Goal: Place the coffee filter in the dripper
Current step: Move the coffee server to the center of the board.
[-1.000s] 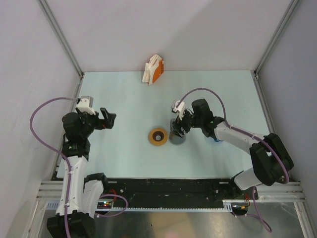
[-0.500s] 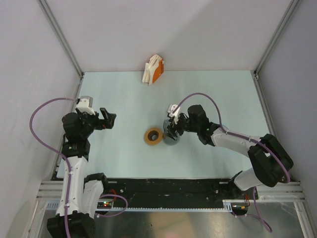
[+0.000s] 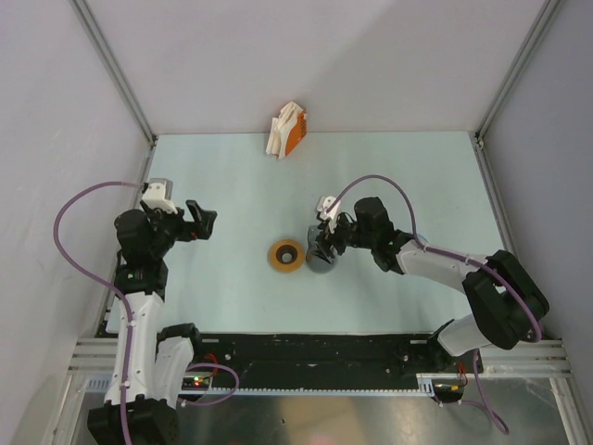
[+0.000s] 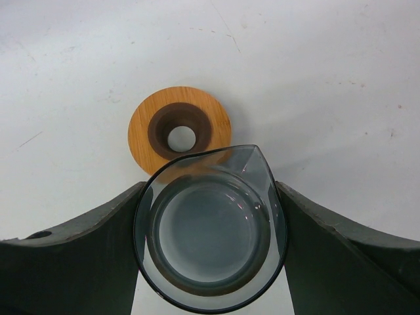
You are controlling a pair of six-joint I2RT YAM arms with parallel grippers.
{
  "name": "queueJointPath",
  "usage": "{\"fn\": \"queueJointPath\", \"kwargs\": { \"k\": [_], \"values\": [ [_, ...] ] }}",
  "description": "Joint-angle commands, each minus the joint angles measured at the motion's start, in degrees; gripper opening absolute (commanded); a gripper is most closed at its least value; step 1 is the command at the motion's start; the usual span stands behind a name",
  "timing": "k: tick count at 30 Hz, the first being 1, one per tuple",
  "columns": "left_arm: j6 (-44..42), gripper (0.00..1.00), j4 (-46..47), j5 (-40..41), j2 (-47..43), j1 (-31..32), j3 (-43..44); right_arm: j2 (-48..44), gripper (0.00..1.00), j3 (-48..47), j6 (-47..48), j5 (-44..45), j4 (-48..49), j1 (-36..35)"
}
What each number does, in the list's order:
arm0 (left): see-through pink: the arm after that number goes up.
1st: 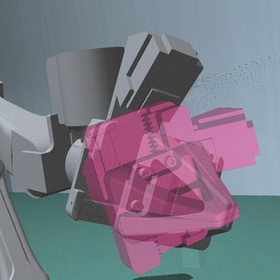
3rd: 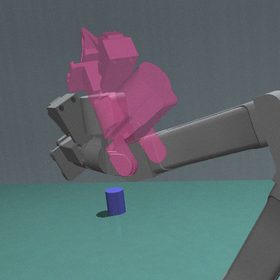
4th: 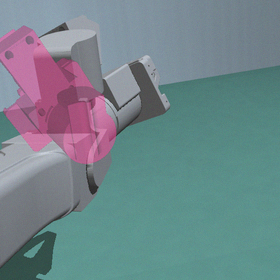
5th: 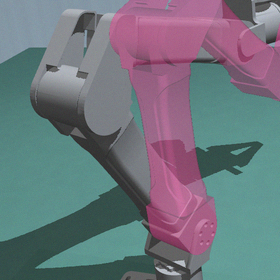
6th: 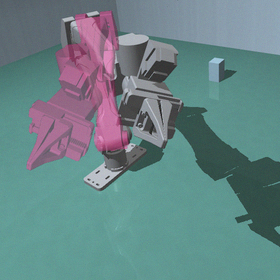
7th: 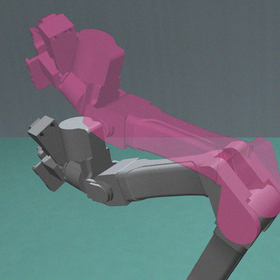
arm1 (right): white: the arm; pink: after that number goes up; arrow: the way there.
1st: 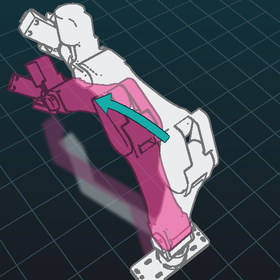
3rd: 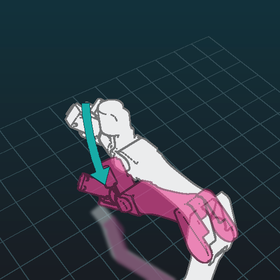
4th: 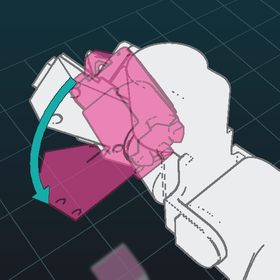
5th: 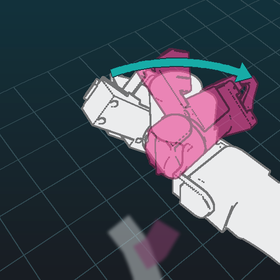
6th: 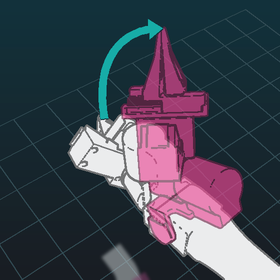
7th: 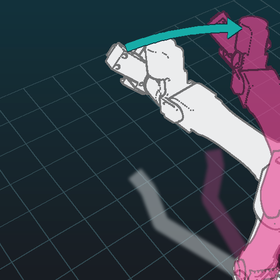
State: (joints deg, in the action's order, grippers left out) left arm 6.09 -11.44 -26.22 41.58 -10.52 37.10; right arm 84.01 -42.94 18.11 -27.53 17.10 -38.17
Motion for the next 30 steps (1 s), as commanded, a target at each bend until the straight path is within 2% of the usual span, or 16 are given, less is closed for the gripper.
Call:
{"fn": "queueJointPath", "kwargs": {
  "k": [1, 3, 6, 16, 23, 27, 30],
  "values": [
    [0.6, 0.98, 0.8, -1.3, -0.7, -0.3, 2.3, 0.0, 0.78, -0.2, 1.0, -3.2, 2.8, 0.6],
    [0.4, 0.98, 0.7, -1.3, -0.8, -0.3, 2.2, -0.2, 0.92, -0.2, 1.0, -3.8, 2.1, 0.8],
    [0.1, 0.98, 0.7, -1.3, -0.8, -0.3, 2.1, -1.0, 0.99, -0.2, 1.2, -4.9, 0.0, 1.1],
    [-0.6, 0.98, 0.5, -1.5, -0.3, -0.3, 2.2, -5.2, 0.99, -0.2, 3.0, -7.9, -8.0, 3.5],
    [-1.6, 0.98, 0.3, -2.1, 0.0, -0.3, 2.1, -10.1, 0.99, -0.2, 7.8, -10.8, -17.9, 5.5],
    [-3.4, 0.98, -0.2, -3.9, 0.8, -0.1, 2.4, -12.7, 0.99, -0.2, 8.9, -13.7, -23.4, 8.3],
    [-5.3, 0.98, -1.6, -4.5, 1.9, 0.9, 3.1, -14.8, 0.99, -0.4, 6.4, -16.5, -24.5, 12.3]
  ]
}}
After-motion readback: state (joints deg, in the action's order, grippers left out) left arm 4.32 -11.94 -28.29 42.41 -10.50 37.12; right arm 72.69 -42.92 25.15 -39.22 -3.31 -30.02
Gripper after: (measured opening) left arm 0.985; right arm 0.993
